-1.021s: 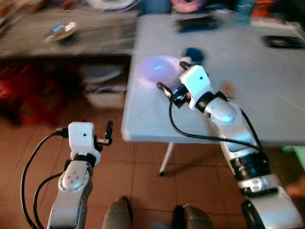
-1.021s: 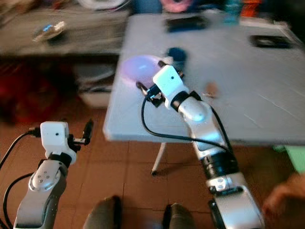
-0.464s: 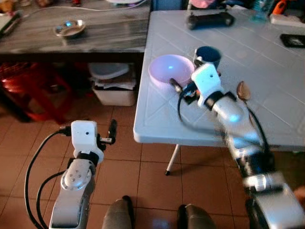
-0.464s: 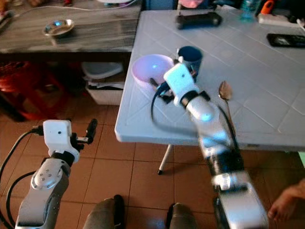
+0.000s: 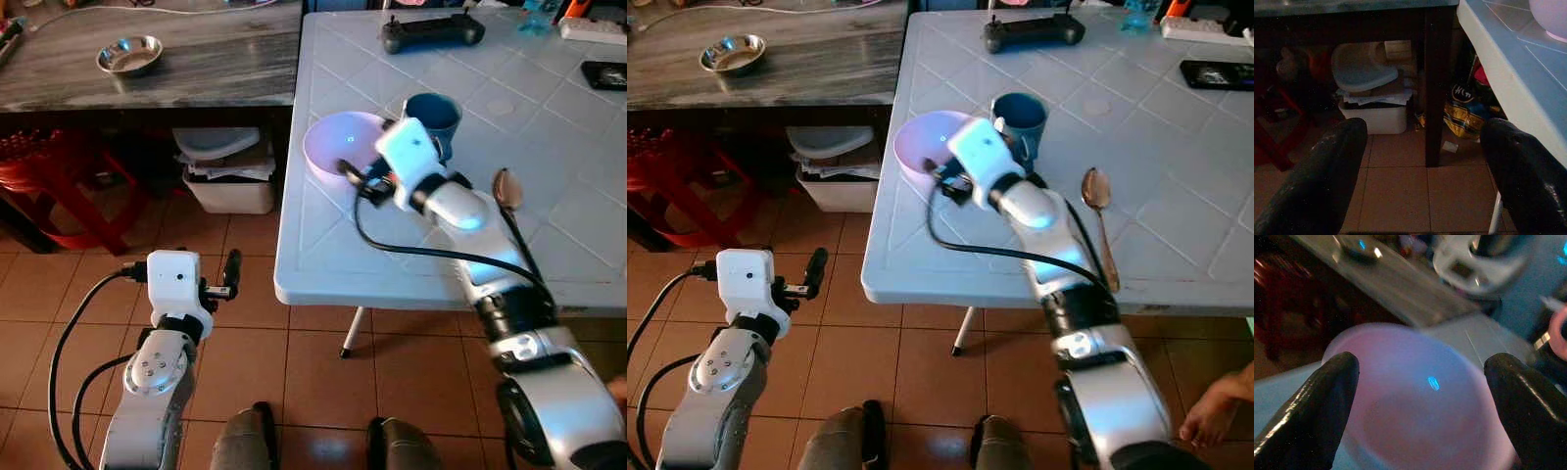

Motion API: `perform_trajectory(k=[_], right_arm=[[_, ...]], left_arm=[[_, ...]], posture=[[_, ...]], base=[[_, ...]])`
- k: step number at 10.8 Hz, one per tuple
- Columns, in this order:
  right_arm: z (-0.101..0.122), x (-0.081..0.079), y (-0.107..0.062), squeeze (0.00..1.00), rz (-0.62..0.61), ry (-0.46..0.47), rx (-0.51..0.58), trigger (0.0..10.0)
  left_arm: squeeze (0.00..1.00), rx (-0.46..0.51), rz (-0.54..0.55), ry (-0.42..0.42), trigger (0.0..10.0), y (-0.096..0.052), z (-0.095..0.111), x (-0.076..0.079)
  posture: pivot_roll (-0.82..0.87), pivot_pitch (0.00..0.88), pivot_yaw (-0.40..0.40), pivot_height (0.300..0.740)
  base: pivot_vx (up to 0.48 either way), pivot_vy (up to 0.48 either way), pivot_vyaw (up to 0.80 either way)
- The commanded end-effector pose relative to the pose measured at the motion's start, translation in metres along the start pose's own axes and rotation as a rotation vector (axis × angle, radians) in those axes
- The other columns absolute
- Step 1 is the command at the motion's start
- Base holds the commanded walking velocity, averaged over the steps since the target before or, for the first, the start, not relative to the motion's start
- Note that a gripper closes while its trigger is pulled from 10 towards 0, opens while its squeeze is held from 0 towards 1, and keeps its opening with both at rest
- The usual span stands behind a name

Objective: Setting the table

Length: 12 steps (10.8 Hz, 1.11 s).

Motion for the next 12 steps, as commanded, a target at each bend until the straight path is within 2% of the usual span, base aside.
perform_trajectory(k=[1,3,5,8,11,12], right_arm=[[0.015,-0.005,0.004,0.0,0.038,-0.028,0.063,10.0],[0.023,-0.01,0.003,0.0,0.07,-0.033,0.106,10.0],[0.017,-0.026,-0.002,0.0,0.201,0.003,0.079,10.0],[-0.008,-0.037,-0.009,0.0,0.339,-0.032,-0.056,10.0],[-0.019,-0.041,-0.009,0.0,0.403,-0.164,-0.114,10.0],[-0.019,-0.042,-0.004,0.0,0.413,-0.237,-0.119,0.7]], left_arm=[[0.0,-0.002,0.02,0.014,10.0,-0.003,0.002,-0.007],[0.0,0.004,0.024,0.011,10.0,-0.002,0.003,-0.006],[0.0,-0.007,0.022,0.013,10.0,-0.003,0.0,-0.005],[0.0,-0.019,0.015,0.01,10.0,-0.002,-0.002,-0.002],[0.0,-0.035,0.007,0.002,10.0,-0.003,-0.007,0.001],[0.0,-0.041,0.0,-0.001,10.0,-0.003,-0.008,0.003]], posture=[[0.01,0.158,0.057,0.74],[0.01,0.156,0.056,0.74],[0.0,0.156,0.055,0.74],[0.0,0.158,0.05,0.74],[-0.01,0.161,0.047,0.74],[-0.02,0.161,0.046,0.74]], base=[[0.0,0.0,0.0],[0.0,0.0,0.0],[0.0,0.0,0.0],[0.0,0.0,0.0],[0.0,0.0,0.0],[0.0,0.0,0.0]])
Point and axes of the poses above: a point about 5 cm out from each wrist's last joint towards the gripper, its own y axis pointing out of the wrist towards the gripper, its own z axis along the axis of the wrist's last joint, x = y × z, the point moved 4 cm from there along y, pointing out of the wrist towards the gripper, and after that the axes turned 2 degrees about -y, right-handed, at the moved point
